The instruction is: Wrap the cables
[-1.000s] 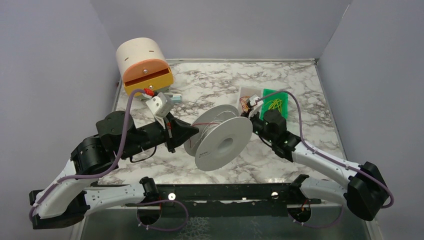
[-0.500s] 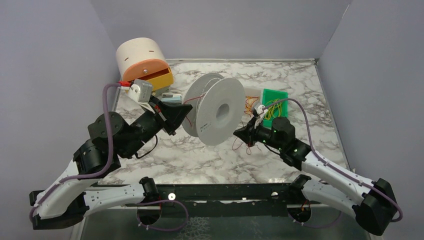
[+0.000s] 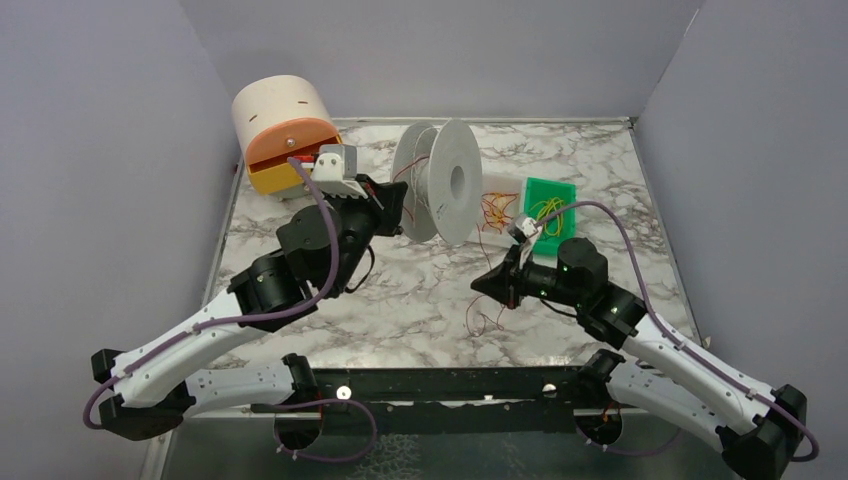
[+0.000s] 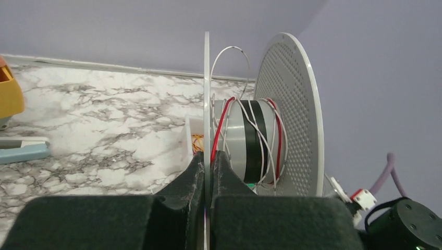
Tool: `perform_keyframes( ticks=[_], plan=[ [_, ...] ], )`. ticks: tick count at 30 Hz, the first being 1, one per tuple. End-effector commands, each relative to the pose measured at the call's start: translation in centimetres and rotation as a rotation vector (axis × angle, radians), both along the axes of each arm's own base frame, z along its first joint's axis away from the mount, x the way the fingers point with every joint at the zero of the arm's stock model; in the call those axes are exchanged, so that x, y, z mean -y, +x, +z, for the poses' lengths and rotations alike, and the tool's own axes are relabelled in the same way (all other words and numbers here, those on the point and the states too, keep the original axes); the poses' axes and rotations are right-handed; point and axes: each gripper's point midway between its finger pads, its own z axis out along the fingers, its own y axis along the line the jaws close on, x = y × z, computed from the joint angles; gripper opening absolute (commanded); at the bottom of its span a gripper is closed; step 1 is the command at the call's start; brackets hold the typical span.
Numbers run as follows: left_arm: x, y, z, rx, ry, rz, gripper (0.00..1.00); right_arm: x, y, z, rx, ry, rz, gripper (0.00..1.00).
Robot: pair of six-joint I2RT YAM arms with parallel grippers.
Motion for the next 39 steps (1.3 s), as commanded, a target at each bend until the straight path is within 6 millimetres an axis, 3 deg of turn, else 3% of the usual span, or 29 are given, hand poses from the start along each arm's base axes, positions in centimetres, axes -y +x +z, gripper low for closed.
perform_keyframes(
  ticks=[1,7,14,20,23,26,32,39],
  plan=[
    [-1.1,1.5,3.4,0.056,-0.160,0.135,0.00,-1.1,-2.3,0.9,-0.038,-0.013,0.115,0.01],
    [0.1,3.7,0.2,0.012,0.003,0.237,0.00,-3.0,-4.2,4.1,0.013,-0.001,0.196,0.01],
    [1.7,5.1,-3.5,-0.030,0.181,0.274,0.00,-5.6,-5.0,7.4,0.050,-0.038,0.265,0.01],
    [1.6,5.3,-7.3,-0.074,0.326,0.281,0.00,-5.8,-3.4,12.3,0.135,-0.035,0.205,0.01],
    [1.7,4.9,-9.8,-0.102,0.384,0.249,0.00,-6.0,-2.5,13.6,0.160,-0.063,0.181,0.01],
    [1.9,4.3,-11.6,-0.121,0.423,0.194,0.00,-6.1,-1.2,14.3,0.179,-0.108,0.144,0.01],
    [1.9,2.5,-13.7,-0.148,0.477,0.064,0.00,-5.8,0.7,13.6,0.221,-0.237,0.100,0.01],
    [0.9,0.9,-15.8,-0.189,0.494,0.003,0.00,-5.3,0.7,12.5,0.276,-0.320,0.151,0.01]
  ],
)
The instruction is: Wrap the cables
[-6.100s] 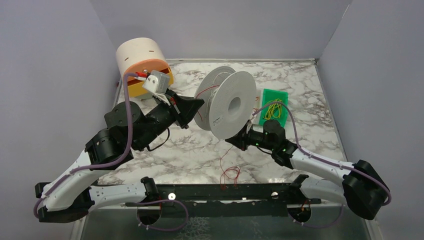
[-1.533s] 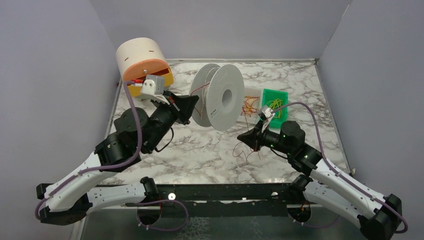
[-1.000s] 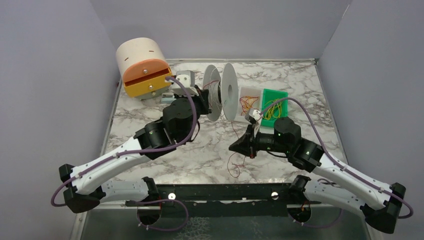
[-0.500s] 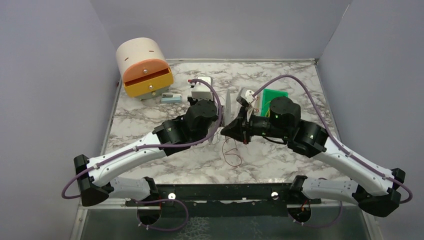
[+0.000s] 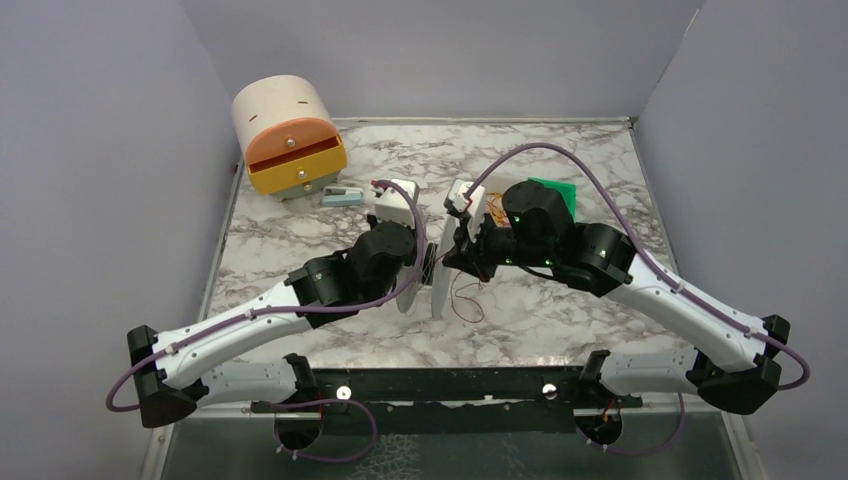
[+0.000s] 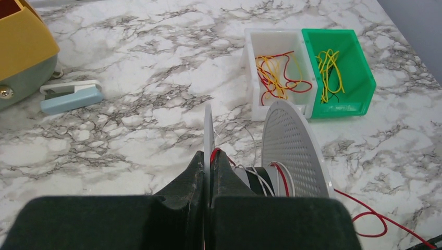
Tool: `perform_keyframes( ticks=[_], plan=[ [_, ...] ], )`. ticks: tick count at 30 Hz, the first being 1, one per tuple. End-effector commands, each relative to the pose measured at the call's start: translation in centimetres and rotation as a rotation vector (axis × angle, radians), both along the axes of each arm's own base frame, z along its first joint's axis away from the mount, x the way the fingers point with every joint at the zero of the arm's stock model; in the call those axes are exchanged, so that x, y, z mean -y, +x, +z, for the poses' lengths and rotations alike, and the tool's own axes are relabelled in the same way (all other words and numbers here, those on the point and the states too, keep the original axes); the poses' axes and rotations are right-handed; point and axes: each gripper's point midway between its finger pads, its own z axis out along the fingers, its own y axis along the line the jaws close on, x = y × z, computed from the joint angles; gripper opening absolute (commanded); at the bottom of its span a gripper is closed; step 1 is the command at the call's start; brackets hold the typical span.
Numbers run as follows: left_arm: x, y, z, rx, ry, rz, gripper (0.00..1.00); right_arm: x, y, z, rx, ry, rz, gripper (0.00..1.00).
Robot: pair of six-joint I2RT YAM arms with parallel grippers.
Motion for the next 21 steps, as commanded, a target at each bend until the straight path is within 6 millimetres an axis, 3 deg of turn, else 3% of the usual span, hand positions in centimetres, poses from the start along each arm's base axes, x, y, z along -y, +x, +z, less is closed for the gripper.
perform_keyframes(
  ticks=[1,5,13,21],
  plan=[
    [-1.0,-1.2,-2.1,-0.044,0.048,-0.042,0.00,0.5,0.6,2.5,0.120,0.009,0.015,0.01],
    [-0.8,-1.5,-3.8,-0.076,0.077,-0.060,0.00,1.0,1.9,2.1,0.171,-0.001,-0.047,0.01],
    [0.3,-2.4,-7.0,-0.134,0.169,-0.161,0.00,3.1,6.7,2.5,0.322,-0.049,-0.293,0.01],
    [0.1,-3.5,-10.1,-0.176,0.226,-0.193,0.00,5.6,10.3,0.5,0.459,-0.153,-0.494,0.01]
  ],
)
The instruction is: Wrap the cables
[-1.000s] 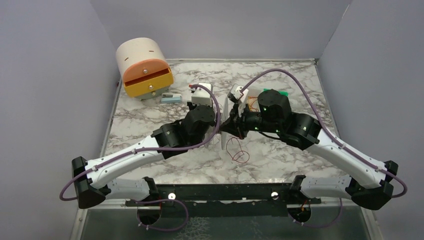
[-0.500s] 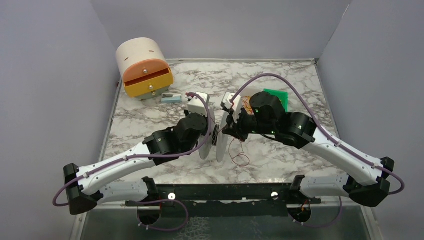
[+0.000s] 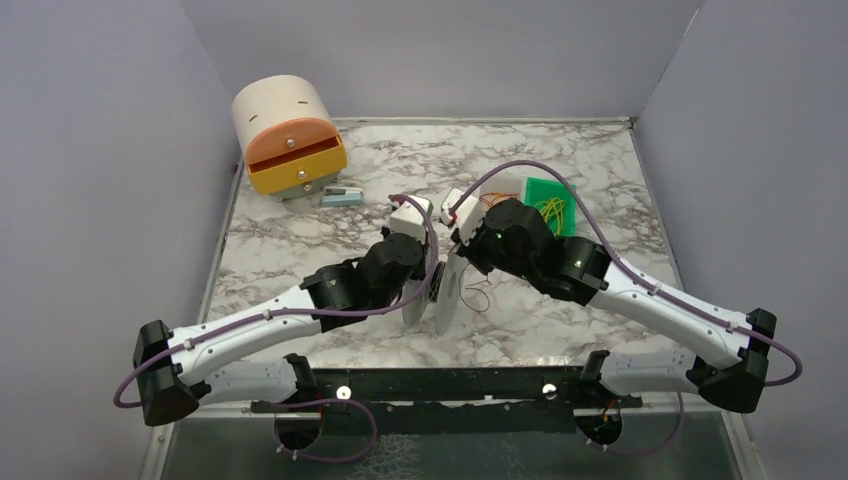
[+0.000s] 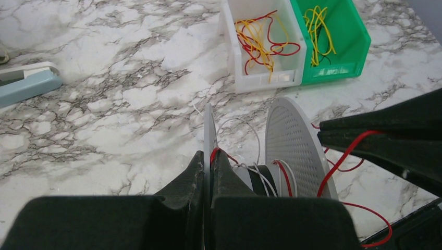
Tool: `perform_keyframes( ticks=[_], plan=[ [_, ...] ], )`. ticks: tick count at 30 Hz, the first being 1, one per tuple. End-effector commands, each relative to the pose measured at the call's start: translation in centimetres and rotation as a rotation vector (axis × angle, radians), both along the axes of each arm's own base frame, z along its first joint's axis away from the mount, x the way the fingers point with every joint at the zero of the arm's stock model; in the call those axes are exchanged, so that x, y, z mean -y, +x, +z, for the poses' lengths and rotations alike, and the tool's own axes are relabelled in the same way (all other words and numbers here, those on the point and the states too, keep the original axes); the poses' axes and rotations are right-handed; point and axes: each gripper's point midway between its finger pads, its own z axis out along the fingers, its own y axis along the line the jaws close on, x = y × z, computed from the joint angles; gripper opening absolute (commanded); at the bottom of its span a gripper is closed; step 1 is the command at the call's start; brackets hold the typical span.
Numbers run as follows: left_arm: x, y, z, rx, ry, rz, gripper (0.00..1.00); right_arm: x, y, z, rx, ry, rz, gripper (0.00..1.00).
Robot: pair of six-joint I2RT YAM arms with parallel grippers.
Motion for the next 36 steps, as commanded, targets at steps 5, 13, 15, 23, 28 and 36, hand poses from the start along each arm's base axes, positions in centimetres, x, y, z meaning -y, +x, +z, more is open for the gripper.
perform_keyframes(
  ticks=[5,13,15,23,28,36],
  plan=[
    [-2.7,-2.7,-7.3,-0.101,0.247,-0.053,0.00,3.5,6.2,3.2,0.316,0.021,-0.319,0.01],
    [-3.1,-4.1,-9.0,-0.124,0.219,-0.041,0.00,4.7,7.8,0.6,0.300,0.020,-0.376,0.04],
    [-3.2,-4.4,-9.6,-0.133,0.214,-0.041,0.00,4.9,8.0,-0.3,0.272,0.043,-0.383,0.06],
    [-3.7,-5.3,-10.5,-0.140,0.187,-0.034,0.00,4.6,8.0,-5.3,0.113,0.116,-0.367,0.09],
    [-3.8,-5.7,-9.8,-0.137,0.139,-0.045,0.00,4.8,8.2,-8.5,0.021,0.173,-0.404,0.09],
    [-3.7,-6.2,-8.6,-0.132,0.069,-0.072,0.00,5.4,8.8,-12.3,-0.069,0.244,-0.474,0.12]
  ],
)
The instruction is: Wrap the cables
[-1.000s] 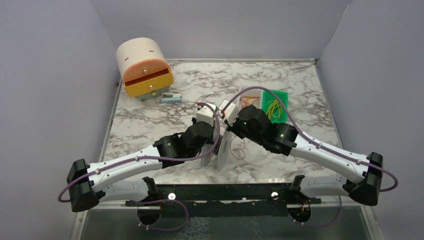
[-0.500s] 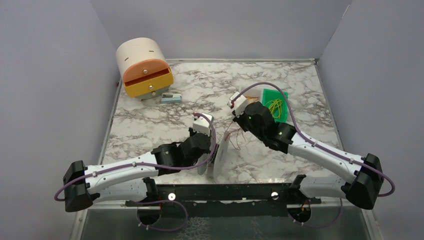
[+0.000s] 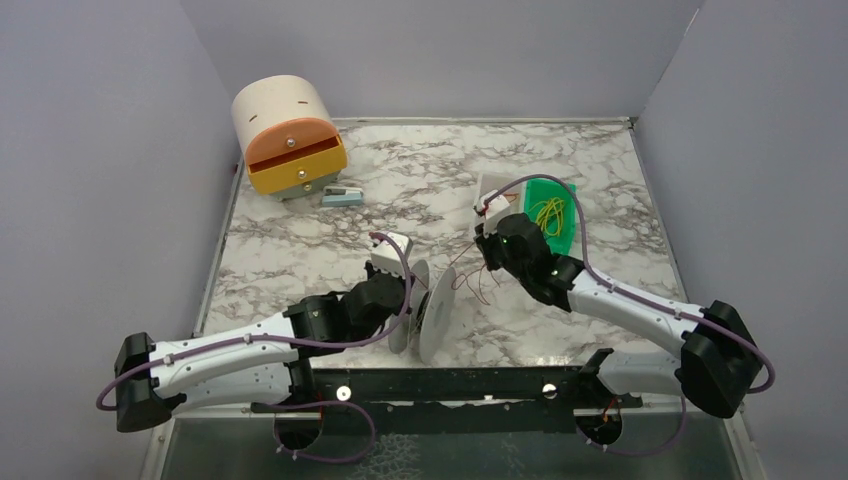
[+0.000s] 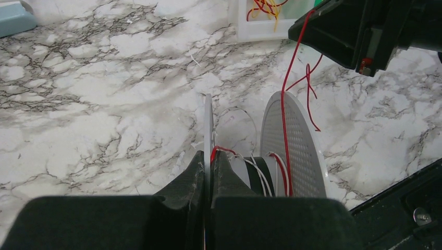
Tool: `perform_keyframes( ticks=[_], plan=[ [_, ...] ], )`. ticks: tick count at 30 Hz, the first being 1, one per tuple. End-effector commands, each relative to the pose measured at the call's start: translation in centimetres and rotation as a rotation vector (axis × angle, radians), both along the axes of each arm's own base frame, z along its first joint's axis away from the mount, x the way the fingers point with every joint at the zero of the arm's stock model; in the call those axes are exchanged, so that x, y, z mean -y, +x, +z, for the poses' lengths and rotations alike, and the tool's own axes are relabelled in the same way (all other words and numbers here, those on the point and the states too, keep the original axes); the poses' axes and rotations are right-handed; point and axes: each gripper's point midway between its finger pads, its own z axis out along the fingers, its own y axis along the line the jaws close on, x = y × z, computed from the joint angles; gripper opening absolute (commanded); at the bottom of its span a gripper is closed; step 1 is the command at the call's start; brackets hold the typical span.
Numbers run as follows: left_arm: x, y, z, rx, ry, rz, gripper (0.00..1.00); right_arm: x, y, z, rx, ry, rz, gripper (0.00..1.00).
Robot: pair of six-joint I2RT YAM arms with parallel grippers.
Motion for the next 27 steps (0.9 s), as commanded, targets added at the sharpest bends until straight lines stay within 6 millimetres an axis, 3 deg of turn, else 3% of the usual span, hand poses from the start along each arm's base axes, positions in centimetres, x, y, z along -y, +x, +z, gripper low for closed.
perform_keyframes(
  ticks=[1,9,22,27],
  plan=[
    [-1.3,-1.8,-2.5,-0.067,0.087,-0.064,0.00,-0.1,1.6,-0.6,-0.008,0.110,-0.073,0.13],
    [-1.2,-2.4,-0.5,-0.048,0.014,-0.103,0.00,0.5,2.6,-3.8,-0.095,0.184,-0.107,0.17],
    [-1.0,-2.8,3.5,-0.014,-0.116,-0.127,0.00,0.8,1.8,-8.1,-0.188,0.188,-0.110,0.24],
    [-0.9,-2.9,5.0,0.002,-0.151,-0.135,0.00,1.0,1.4,-9.3,-0.208,0.197,-0.120,0.19]
  ],
)
